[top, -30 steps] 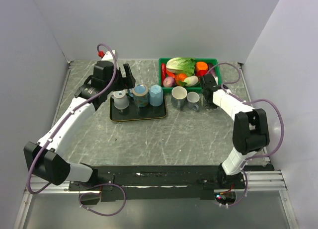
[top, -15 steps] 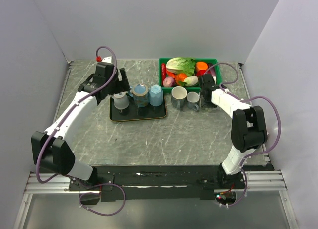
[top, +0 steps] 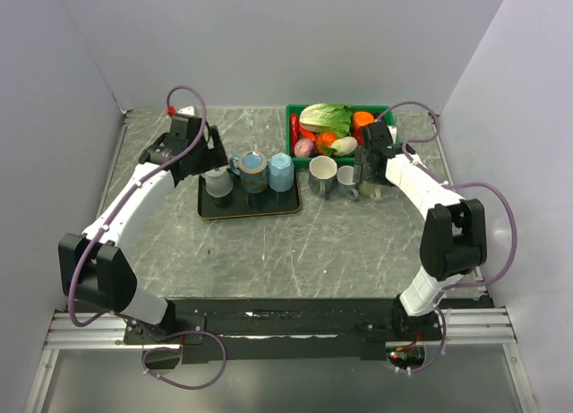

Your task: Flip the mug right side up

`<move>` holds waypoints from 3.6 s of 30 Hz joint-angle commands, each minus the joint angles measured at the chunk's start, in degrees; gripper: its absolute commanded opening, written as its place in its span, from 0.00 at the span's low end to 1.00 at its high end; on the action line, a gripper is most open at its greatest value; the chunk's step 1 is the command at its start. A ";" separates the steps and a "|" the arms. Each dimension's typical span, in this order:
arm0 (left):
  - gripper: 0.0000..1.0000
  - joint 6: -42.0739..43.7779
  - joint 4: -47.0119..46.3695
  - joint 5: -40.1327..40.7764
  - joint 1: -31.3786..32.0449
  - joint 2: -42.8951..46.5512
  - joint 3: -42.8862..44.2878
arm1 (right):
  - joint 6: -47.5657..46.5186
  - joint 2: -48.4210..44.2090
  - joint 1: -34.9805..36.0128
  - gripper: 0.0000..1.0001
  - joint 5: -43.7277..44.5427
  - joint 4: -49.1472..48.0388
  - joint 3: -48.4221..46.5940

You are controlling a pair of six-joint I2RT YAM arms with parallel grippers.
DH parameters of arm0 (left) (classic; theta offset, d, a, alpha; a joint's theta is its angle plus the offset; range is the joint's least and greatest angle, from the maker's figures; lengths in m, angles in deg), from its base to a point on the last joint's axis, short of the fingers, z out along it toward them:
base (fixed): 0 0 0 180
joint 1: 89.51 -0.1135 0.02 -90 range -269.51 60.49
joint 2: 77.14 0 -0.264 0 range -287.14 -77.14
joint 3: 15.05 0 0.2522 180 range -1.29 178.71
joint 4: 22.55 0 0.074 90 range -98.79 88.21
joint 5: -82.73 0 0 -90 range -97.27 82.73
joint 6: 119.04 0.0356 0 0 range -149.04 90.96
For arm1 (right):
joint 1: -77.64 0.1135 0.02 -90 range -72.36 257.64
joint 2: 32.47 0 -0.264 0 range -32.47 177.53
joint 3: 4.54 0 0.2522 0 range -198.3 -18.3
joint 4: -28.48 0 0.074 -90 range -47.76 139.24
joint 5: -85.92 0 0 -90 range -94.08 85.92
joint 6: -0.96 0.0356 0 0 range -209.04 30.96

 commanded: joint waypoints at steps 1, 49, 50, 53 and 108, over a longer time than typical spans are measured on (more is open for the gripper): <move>0.96 -5.15 3.11 2.51 -5.22 -0.87 1.05 | 3.98 -7.55 0.41 0.91 0.84 4.33 -4.38; 0.47 -40.93 7.25 -7.51 -12.36 -33.39 18.01 | 3.80 -25.05 -2.49 0.92 0.05 3.20 2.12; 0.45 -40.75 7.25 -7.95 -12.27 -33.57 18.19 | 3.80 -25.14 -2.58 0.92 0.23 3.20 2.21; 0.34 -40.14 6.63 -8.74 -12.36 -33.83 17.84 | 3.89 -25.32 -2.67 0.91 0.40 3.20 2.47; 0.01 -5.42 -28.17 -75.10 7.42 12.49 1.49 | 2.14 -20.75 11.57 0.84 -84.41 -41.28 -2.27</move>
